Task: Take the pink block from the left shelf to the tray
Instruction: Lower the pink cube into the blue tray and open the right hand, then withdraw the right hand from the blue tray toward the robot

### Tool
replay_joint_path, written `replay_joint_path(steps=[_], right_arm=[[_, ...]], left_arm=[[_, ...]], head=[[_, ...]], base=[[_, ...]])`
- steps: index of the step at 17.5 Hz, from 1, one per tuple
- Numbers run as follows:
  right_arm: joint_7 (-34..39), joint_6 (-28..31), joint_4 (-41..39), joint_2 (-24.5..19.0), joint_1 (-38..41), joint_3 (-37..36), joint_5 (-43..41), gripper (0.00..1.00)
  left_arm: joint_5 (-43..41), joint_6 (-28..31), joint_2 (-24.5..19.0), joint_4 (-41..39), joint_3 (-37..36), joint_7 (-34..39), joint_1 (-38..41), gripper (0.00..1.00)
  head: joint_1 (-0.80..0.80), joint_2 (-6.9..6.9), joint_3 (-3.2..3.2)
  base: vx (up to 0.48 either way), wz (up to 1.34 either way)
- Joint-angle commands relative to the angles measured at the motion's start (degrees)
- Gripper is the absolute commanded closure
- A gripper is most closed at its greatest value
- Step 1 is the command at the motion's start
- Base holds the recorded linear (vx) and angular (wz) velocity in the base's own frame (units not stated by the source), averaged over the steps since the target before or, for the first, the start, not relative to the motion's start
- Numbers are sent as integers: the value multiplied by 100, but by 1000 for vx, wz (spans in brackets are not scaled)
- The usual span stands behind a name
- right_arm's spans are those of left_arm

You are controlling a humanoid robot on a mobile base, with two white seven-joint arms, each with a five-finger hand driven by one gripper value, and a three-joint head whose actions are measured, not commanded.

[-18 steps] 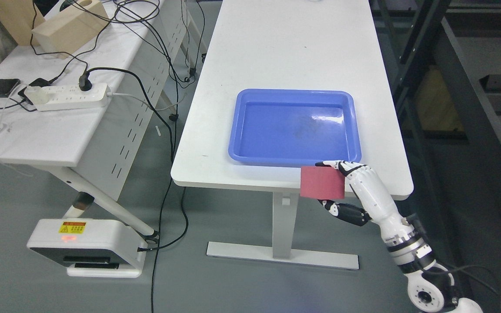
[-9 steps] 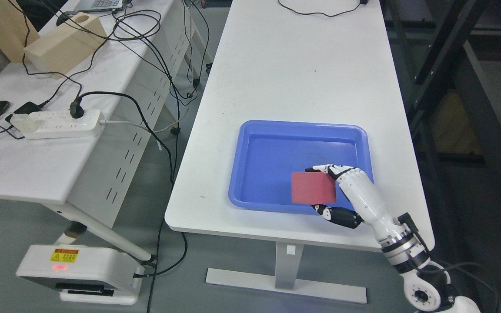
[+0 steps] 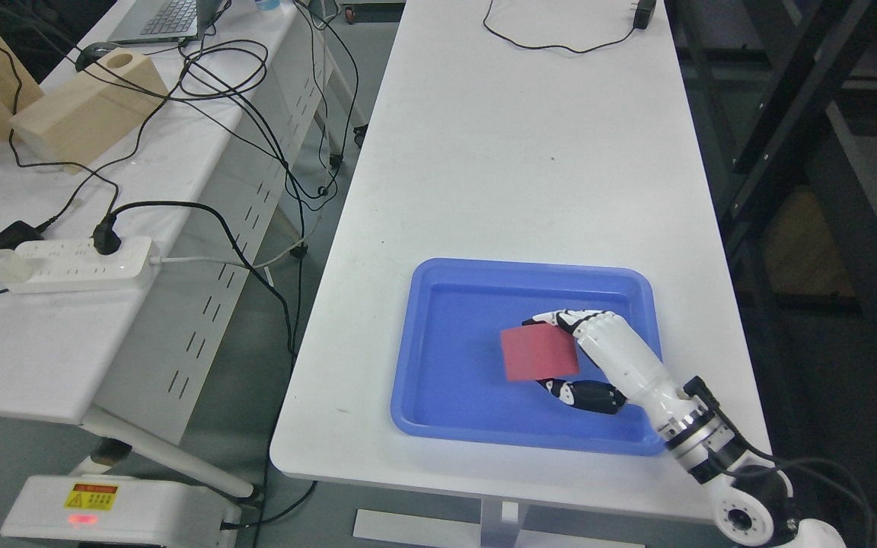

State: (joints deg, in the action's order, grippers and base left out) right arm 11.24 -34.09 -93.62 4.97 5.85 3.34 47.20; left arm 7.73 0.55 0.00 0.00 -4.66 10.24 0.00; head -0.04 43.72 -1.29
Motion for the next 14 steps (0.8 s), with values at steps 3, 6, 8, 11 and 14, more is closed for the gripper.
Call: replay_joint_path(steps=[3,6,8,11,14], right_arm=[[54,316,-7,425,135,-18,-9,38],[54,316,-7,443,232,-35,-210,28],[45,316,-7,461,241,-105,-474,21],[63,350,-7,531,232,-316,-1106,9],[308,368,-7,671,224,-422,-1485,7]], left_arm=[[0,-2,-100,-100,0,4,-167,0],[0,-2,-100,-100,0,4,-167,0],[0,-2,-100,-100,0,4,-167,0],[0,-2,-100,-100,0,4,-167,0],[0,-2,-100,-100,0,4,-167,0]], head=[[0,0,0],[0,0,0],[0,0,0],[0,0,0],[0,0,0]], base=[[92,-2],[57,-1],[39,0],[22,0],[0,0]])
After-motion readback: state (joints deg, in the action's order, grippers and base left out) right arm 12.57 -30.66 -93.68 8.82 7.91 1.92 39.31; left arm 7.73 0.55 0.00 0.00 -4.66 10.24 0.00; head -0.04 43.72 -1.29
